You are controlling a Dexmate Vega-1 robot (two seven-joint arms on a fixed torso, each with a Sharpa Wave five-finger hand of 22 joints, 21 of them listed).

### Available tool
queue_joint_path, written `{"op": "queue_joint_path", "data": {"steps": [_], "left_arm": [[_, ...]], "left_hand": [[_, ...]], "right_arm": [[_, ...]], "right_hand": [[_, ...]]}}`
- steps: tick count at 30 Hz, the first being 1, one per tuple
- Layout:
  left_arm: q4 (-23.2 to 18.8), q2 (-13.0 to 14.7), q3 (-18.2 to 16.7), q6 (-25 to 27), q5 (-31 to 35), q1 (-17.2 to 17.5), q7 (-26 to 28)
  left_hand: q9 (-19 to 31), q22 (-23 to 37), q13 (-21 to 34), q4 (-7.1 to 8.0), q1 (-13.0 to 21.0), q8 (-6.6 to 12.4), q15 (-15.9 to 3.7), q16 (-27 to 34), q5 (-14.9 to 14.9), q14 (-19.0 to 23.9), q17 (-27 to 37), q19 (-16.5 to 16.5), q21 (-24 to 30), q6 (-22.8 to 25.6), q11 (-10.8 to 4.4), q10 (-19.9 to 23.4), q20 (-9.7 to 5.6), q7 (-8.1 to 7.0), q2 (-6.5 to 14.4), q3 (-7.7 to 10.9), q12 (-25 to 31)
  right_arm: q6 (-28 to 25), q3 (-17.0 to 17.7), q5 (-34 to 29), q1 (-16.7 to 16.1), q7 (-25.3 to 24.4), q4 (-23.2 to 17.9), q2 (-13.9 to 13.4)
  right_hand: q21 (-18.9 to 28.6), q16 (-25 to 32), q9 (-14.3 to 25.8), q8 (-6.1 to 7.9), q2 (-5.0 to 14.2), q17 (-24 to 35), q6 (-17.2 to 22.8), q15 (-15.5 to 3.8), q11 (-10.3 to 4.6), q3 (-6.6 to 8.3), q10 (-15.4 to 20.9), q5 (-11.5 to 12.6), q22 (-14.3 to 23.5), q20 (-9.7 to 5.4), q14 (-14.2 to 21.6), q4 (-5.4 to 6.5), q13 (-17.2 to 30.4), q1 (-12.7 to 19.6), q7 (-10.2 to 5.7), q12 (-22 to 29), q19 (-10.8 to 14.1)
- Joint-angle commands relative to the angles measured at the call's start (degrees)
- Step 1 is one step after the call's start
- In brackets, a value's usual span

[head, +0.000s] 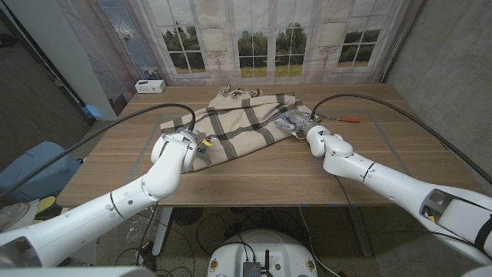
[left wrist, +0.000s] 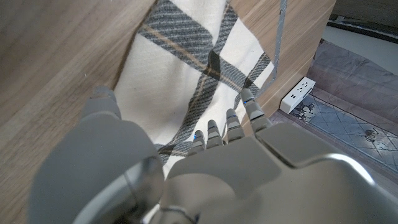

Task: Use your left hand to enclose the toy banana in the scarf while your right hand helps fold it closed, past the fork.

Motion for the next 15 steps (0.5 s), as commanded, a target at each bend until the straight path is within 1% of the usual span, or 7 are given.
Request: {"op": "queue_joint_path", "data": {"steps": [1,7,10,11,12,15], "left_arm": [[5.4,-6.6,-4.1,-7.2,7.2,3.3,-1.3],[8.2,-7.9,-5.2,-8.6,7.1,3.8,0.3],[9.6,-8.3,-5.4,-9.1,6.6,3.9,1.4],[10.0,-8.4,-5.4,-9.2,6.5,3.9,1.8],[10.4,-8.5,-5.4,-9.2,6.5,3.9,2.2],[11.6,-8.8,-5.5,-9.4,5.3,3.8,3.2]], "left_hand": [[0.1,0.2,0.0,-0.56,1.6,0.69,-0.10,0.7,0.8,1.0,0.2,1.2,-0.3,-0.1,-0.25,0.2,0.04,0.16,1.3,0.90,0.8],[0.1,0.2,-0.1,-1.39,3.8,1.04,-1.28,1.0,1.3,2.3,0.1,2.5,-0.2,0.4,-0.74,0.6,0.04,0.31,2.7,1.75,1.2],[0.1,0.2,-0.1,-1.92,5.0,1.20,-1.43,1.1,1.5,2.6,0.0,3.1,-0.2,0.8,-0.80,0.5,0.01,0.56,3.3,2.20,1.2],[0.1,0.2,-0.1,-2.07,5.4,1.23,-1.54,1.1,1.6,2.8,0.0,3.2,-0.2,0.9,-0.95,0.6,0.01,0.59,3.4,2.29,1.3],[0.1,0.2,-0.2,-2.59,6.4,1.33,-1.95,1.2,1.7,3.2,0.0,3.8,-0.2,1.2,-1.43,1.0,0.00,0.62,3.7,2.60,1.5],[0.1,0.2,-0.2,-3.09,7.5,1.55,-2.45,1.4,1.8,4.1,-0.1,4.4,-0.1,1.9,-1.83,1.6,0.01,0.71,3.9,2.86,1.8]], "right_arm": [[1.1,0.0,0.7,0.5,0.0,1.4,0.4],[1.5,-0.2,0.9,0.9,0.1,2.2,0.7],[1.8,-0.3,0.9,1.1,0.0,2.4,0.7],[1.9,-0.3,0.9,1.2,0.1,2.5,0.8],[2.0,-0.3,0.9,1.3,0.1,2.6,0.8],[2.2,-0.4,1.0,1.5,0.3,2.9,0.9]], "right_hand": [[-0.4,0.2,0.1,0.31,0.00,0.0,0.3,0.15,0.12,0.10,0.5,0.0,0.1,0.47,0.6,-0.41,0.1,0.1,0.41,0.2,0.0],[-0.6,0.2,0.1,0.35,-0.01,0.0,0.4,0.18,0.27,0.11,0.6,0.0,0.1,0.55,0.7,-0.55,0.1,0.2,0.61,0.2,0.1],[-0.7,0.2,0.1,0.42,0.00,-0.1,0.6,0.19,0.42,0.14,0.8,0.0,0.1,0.60,0.7,-0.70,0.1,0.3,0.78,0.3,0.1],[-0.8,0.2,0.1,0.42,0.00,-0.1,0.7,0.17,0.36,0.15,0.7,0.0,0.1,0.58,0.7,-0.74,0.1,0.3,0.78,0.2,0.1],[-0.8,0.2,0.1,0.43,0.00,-0.1,0.7,0.22,0.28,0.15,0.7,0.0,0.1,0.57,0.8,-0.78,0.1,0.3,0.79,0.2,0.1],[-0.9,0.2,0.1,0.43,0.00,-0.1,0.7,0.21,0.23,0.17,0.7,0.0,0.1,0.61,0.8,-0.87,0.1,0.4,0.80,0.2,0.2]]}}
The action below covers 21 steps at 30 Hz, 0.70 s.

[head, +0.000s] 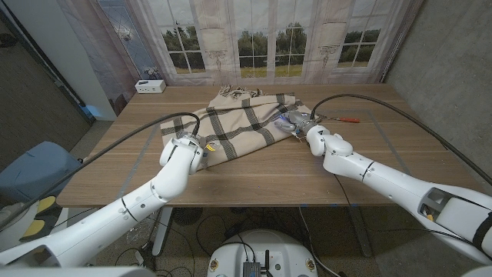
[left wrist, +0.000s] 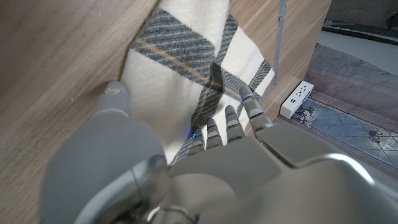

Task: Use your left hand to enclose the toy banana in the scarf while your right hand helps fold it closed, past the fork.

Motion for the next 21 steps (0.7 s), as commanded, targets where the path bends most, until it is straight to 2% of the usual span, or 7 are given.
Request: {"op": "queue_joint_path", "data": {"steps": [1,5,6,11,17,19,21], "left_arm": [[5.2,-2.4,-1.4,-2.9,-0.9,0.7,4.0],[6.8,-2.5,-0.8,-2.7,-1.1,0.5,6.4],[7.2,-2.6,-0.7,-2.4,-1.2,0.4,7.1],[8.7,-2.6,-0.5,-1.4,-2.4,0.3,10.5],[11.6,-2.1,-0.6,0.1,-5.7,0.5,17.6],[12.1,-1.4,-0.5,0.4,-6.6,0.8,20.6],[12.3,-0.5,-0.4,0.5,-7.5,0.8,22.8]], "left_hand": [[0.1,0.1,0.0,-0.95,2.2,0.58,-0.82,0.7,0.4,1.5,-0.1,1.3,-0.1,1.2,-0.89,1.1,0.17,0.06,0.5,0.63,1.0],[0.1,0.1,-0.1,-2.64,7.8,1.41,-3.04,1.3,-0.2,6.0,-0.3,5.0,0.5,5.9,-1.96,7.0,0.14,0.07,3.5,2.95,2.9],[0.1,0.1,-0.2,-3.16,10.4,1.58,-3.51,1.2,-0.8,7.3,-0.3,5.8,0.5,7.7,-3.68,8.9,0.16,0.02,4.9,4.22,3.3],[0.3,0.4,-0.3,-3.89,20.7,2.46,-7.31,2.0,-5.6,14.5,-0.3,10.7,2.4,15.8,-4.70,16.8,-1.69,-0.01,12.0,10.70,4.9],[0.6,1.7,-0.4,-3.82,30.7,4.01,-14.50,4.2,-6.1,28.2,-0.1,16.9,8.6,27.4,-6.88,28.7,-8.47,-0.08,13.5,19.72,7.2],[0.7,2.3,-0.3,-3.80,32.8,6.41,-17.76,6.0,-6.1,36.2,0.1,20.1,12.7,37.3,-7.41,36.6,-11.91,-1.17,12.6,21.74,9.0],[1.0,2.4,0.2,-3.76,33.4,8.96,-19.60,7.9,-6.3,43.3,0.6,22.7,16.5,47.3,-8.17,43.7,-14.12,-2.29,11.7,21.78,10.9]], "right_arm": [[0.9,-0.4,0.3,1.0,0.3,1.5,0.4],[1.2,-0.5,0.4,1.3,0.4,2.0,0.6],[1.2,-0.6,0.4,1.4,0.3,2.2,0.7],[1.4,-0.8,0.4,1.9,0.6,2.8,1.0],[1.8,-1.7,0.1,3.1,2.1,4.0,1.3],[1.8,-2.1,-0.1,3.5,2.9,4.3,1.3],[1.9,-2.8,-0.7,4.2,4.1,4.6,1.2]], "right_hand": [[-0.3,0.2,0.1,0.21,0.00,0.1,0.3,-0.06,0.04,0.18,0.5,0.0,0.1,0.62,0.5,-0.43,0.1,0.4,0.38,0.2,0.2],[-0.4,0.2,0.1,0.23,0.00,0.1,0.4,-0.11,0.03,0.19,0.6,-0.1,0.1,0.71,0.6,-0.54,0.1,0.4,0.44,0.2,0.3],[-0.4,0.2,0.1,0.24,0.00,0.1,0.4,-0.09,0.03,0.19,0.6,-0.1,0.1,0.71,0.6,-0.55,0.1,0.4,0.43,0.2,0.3],[-0.5,0.2,0.1,0.28,-0.01,0.1,0.6,-0.06,0.16,0.18,0.6,-0.1,0.1,0.76,0.7,-0.63,0.1,0.4,0.48,0.2,0.4],[-0.7,0.1,0.1,0.34,-0.03,0.0,0.8,-0.21,0.17,0.19,0.6,-0.1,0.1,0.81,0.6,-0.78,0.1,0.4,0.65,0.1,0.5],[-0.7,0.2,0.1,0.37,-0.02,0.0,1.0,-0.37,0.16,0.21,0.6,-0.1,0.1,0.92,0.7,-0.87,0.1,0.5,0.93,0.1,0.7],[-0.8,0.3,0.1,0.47,0.05,0.0,1.4,-0.78,0.17,0.29,0.7,-0.1,0.1,1.11,1.3,-1.12,0.1,0.6,1.07,0.1,1.1]]}}
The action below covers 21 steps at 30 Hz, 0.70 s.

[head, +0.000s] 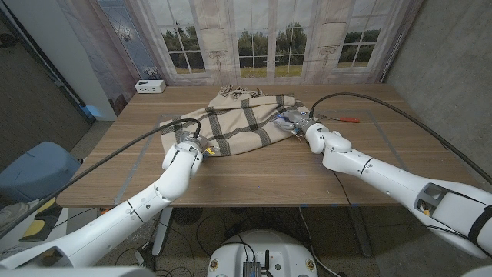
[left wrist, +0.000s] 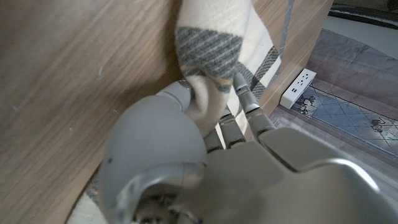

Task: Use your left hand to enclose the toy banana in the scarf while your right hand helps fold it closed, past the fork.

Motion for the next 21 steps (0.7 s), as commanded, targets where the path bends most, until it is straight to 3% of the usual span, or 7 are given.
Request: {"op": "queue_joint_path", "data": {"steps": [1,4,6,9,14,21], "left_arm": [[4.1,2.2,0.4,1.5,-4.9,0.6,12.6],[3.8,3.5,0.7,1.6,-5.0,0.5,15.0],[3.6,4.4,1.0,1.4,-4.6,0.0,15.4],[3.0,6.1,1.2,0.3,-4.4,-0.6,16.4],[1.5,9.6,1.2,-3.2,-4.2,-1.4,19.2],[-1.0,15.6,0.3,-10.3,-3.6,-2.2,24.4]], "left_hand": [[0.8,0.6,1.3,-0.17,2.3,4.33,-10.37,4.2,-0.4,13.6,1.5,4.7,7.1,17.6,-1.20,13.7,-4.76,-2.30,-1.8,0.27,3.6],[1.5,1.0,4.6,-0.32,6.5,6.89,-10.36,9.8,-0.4,19.7,6.8,4.0,13.0,27.1,-0.64,19.8,-5.57,-2.46,-2.5,-3.28,5.8],[1.6,1.1,5.8,-0.28,7.5,8.22,-10.21,10.7,-0.2,19.9,8.5,3.4,14.6,30.6,-0.34,20.5,-5.63,-2.86,-2.7,-4.03,6.1],[1.8,1.5,7.8,0.00,8.8,9.72,-10.11,12.2,0.2,19.6,11.7,2.7,17.8,34.5,-0.03,21.1,-5.28,-1.95,-2.9,-5.36,6.4],[1.8,1.7,8.9,0.18,9.2,10.37,-10.09,12.9,0.3,19.3,13.5,2.2,19.6,36.2,0.21,21.2,-6.03,-1.70,-2.9,-6.05,6.5],[1.7,2.0,10.1,0.32,9.5,10.43,-10.15,13.5,0.4,18.9,15.3,1.8,21.6,36.5,-0.60,21.4,-7.76,-1.83,-2.9,-6.60,6.7]], "right_arm": [[0.4,-2.3,-1.5,2.4,3.7,1.9,0.3],[0.2,-3.6,-2.9,3.3,5.2,2.4,0.4],[0.5,-4.2,-3.3,3.6,6.1,2.9,0.6],[1.0,-5.7,-4.7,4.4,7.6,3.7,0.9],[2.0,-7.1,-6.0,5.2,9.4,5.0,1.3],[3.2,-7.7,-6.9,5.4,10.0,6.2,1.7]], "right_hand": [[-0.4,0.3,0.1,0.49,0.13,-0.1,0.8,-0.59,0.17,0.30,0.8,-0.1,0.1,0.57,1.1,-0.71,0.1,0.8,0.36,0.1,0.6],[-0.7,0.2,0.1,0.53,0.60,-0.1,1.1,-0.65,0.13,0.77,0.8,0.0,0.1,0.57,1.0,-1.36,0.1,1.6,0.19,0.1,0.7],[-0.9,0.2,0.1,0.53,0.83,-0.1,1.2,-0.94,0.08,1.11,0.8,0.0,0.1,0.63,0.9,-1.92,0.1,2.3,0.16,0.1,0.8],[-1.2,0.0,0.1,0.53,1.02,-0.2,1.2,-0.94,0.04,1.53,0.7,0.0,0.1,0.64,0.7,-2.70,0.1,3.1,0.05,0.0,0.7],[-2.0,-0.2,0.1,0.15,1.48,-0.2,0.4,-1.46,-0.33,2.68,-0.2,-0.1,0.1,0.45,0.1,-5.11,0.1,5.8,-0.05,-0.3,0.8],[-2.8,-0.3,0.2,-0.10,1.86,-0.2,-0.5,-1.60,-0.60,3.50,-0.9,-0.4,0.1,0.34,-0.3,-6.98,0.2,7.8,0.19,-0.5,0.8]]}}
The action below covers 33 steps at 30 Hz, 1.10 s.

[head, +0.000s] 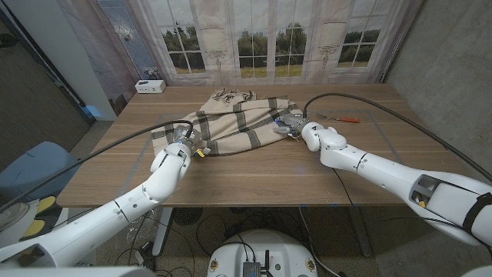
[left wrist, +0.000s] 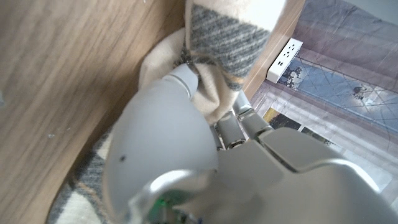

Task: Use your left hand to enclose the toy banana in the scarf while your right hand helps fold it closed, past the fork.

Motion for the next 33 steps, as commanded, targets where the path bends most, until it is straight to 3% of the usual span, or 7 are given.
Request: {"op": "queue_joint_path", "data": {"steps": [1,8,17,24,33], "left_arm": [[-3.4,9.1,-0.8,-9.4,1.3,-1.9,8.6],[-5.9,14.5,-1.2,-20.2,4.7,-4.9,9.3],[-7.4,17.4,-2.4,-33.0,8.6,-10.7,11.9],[-6.1,18.8,-1.6,-44.4,13.7,-17.7,21.1],[-1.7,17.5,1.7,-55.3,20.1,-28.3,33.7]], "left_hand": [[0.2,0.3,0.7,0.06,1.2,0.05,-8.65,2.6,0.5,2.6,9.6,-0.5,1.2,0.3,-0.59,0.3,-3.31,-0.20,0.4,-0.39,0.3],[0.3,0.3,1.6,0.30,1.0,0.09,-8.64,2.7,0.3,2.4,10.6,-1.2,2.4,0.2,-0.82,0.1,-3.84,-0.62,0.3,-0.75,0.4],[0.5,0.0,2.8,0.39,0.9,0.24,-8.64,2.6,0.1,2.1,11.9,-1.9,4.1,0.2,-2.43,-0.2,-4.09,-0.83,0.1,-1.03,0.3],[0.9,-0.3,3.4,0.39,0.9,0.47,-8.65,2.5,-0.1,2.1,12.5,-2.1,4.9,0.2,-2.58,-0.2,-4.32,-1.06,0.0,-1.06,0.3],[1.0,-0.7,4.0,0.52,0.7,0.57,-8.59,2.4,-0.2,2.2,13.1,-2.8,5.4,0.1,-2.77,-0.5,-4.70,-1.39,0.0,-1.08,0.3]], "right_arm": [[2.1,-2.3,-2.2,1.1,2.8,2.5,0.8],[3.7,-2.2,-2.3,1.0,2.3,3.5,0.8],[5.0,-1.2,-1.6,-0.1,0.7,4.2,0.4],[6.1,-0.8,-1.6,-1.2,-0.3,3.6,-0.7],[6.3,-0.5,-2.4,-2.1,-0.4,2.9,-1.7]], "right_hand": [[-0.4,0.0,0.5,0.32,0.10,0.0,-0.7,-1.24,-0.21,0.31,-0.6,-0.2,0.1,0.06,-0.4,-1.16,0.2,1.4,0.02,-0.2,0.1],[-0.8,-0.1,0.5,0.29,-0.04,0.0,-0.9,-1.17,-0.10,0.45,-0.9,-0.3,0.2,0.11,-0.6,-1.96,0.2,2.1,0.14,-0.2,0.0],[-1.1,-0.1,0.5,0.20,-0.21,0.0,-1.3,-1.07,-0.16,0.49,-1.0,-0.5,0.2,0.14,-0.8,-2.60,0.2,2.6,0.29,-0.2,0.0],[-1.3,-0.1,0.5,0.24,-0.28,0.1,-1.4,-1.08,-0.18,0.51,-1.2,-0.6,0.2,0.14,-1.0,-3.05,0.2,3.0,0.32,-0.2,0.0],[-1.5,-0.1,0.5,0.29,-0.32,0.1,-1.4,-1.06,-0.23,0.53,-1.3,-0.8,0.2,0.15,-1.1,-3.50,0.2,3.3,0.33,-0.2,0.0]]}}
